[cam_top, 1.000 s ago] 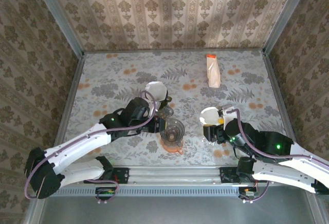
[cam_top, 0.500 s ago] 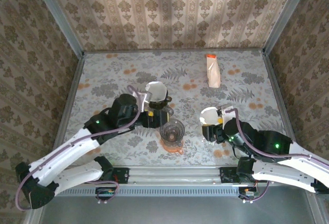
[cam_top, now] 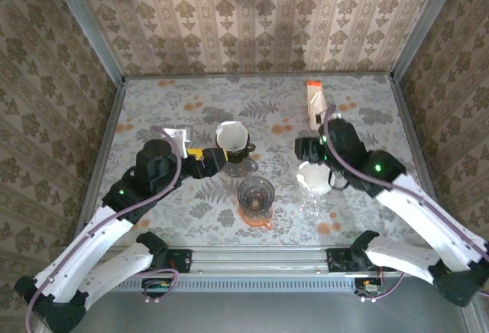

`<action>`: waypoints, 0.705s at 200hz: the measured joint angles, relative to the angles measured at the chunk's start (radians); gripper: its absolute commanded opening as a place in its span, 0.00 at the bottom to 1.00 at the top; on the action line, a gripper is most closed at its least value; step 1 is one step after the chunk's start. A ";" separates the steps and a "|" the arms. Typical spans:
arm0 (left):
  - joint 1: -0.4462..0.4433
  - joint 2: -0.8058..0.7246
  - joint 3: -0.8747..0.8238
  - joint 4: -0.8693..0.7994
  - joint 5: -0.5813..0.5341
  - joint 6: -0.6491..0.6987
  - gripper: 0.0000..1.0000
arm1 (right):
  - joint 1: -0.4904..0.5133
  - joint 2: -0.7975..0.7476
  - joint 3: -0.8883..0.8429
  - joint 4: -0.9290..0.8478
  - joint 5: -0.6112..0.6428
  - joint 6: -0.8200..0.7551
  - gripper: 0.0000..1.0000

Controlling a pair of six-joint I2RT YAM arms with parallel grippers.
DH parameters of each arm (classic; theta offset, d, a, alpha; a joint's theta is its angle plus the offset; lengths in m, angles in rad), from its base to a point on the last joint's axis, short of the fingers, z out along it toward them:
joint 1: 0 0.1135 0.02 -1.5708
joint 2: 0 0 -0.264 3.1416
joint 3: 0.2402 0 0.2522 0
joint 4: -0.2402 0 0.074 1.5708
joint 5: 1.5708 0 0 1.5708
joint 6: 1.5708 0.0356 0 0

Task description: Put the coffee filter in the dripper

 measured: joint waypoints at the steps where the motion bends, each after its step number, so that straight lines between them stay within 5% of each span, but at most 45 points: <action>1: 0.003 0.000 -0.003 0.000 0.001 0.000 1.00 | -0.006 0.005 0.002 0.002 -0.002 -0.001 0.67; 70: 0.116 -0.029 -0.109 0.029 0.063 0.005 1.00 | -0.360 0.457 0.167 0.097 -0.160 -0.044 0.52; 141: 0.163 -0.033 -0.133 0.029 0.063 0.064 1.00 | -0.409 0.811 0.493 0.083 -0.173 -0.093 0.40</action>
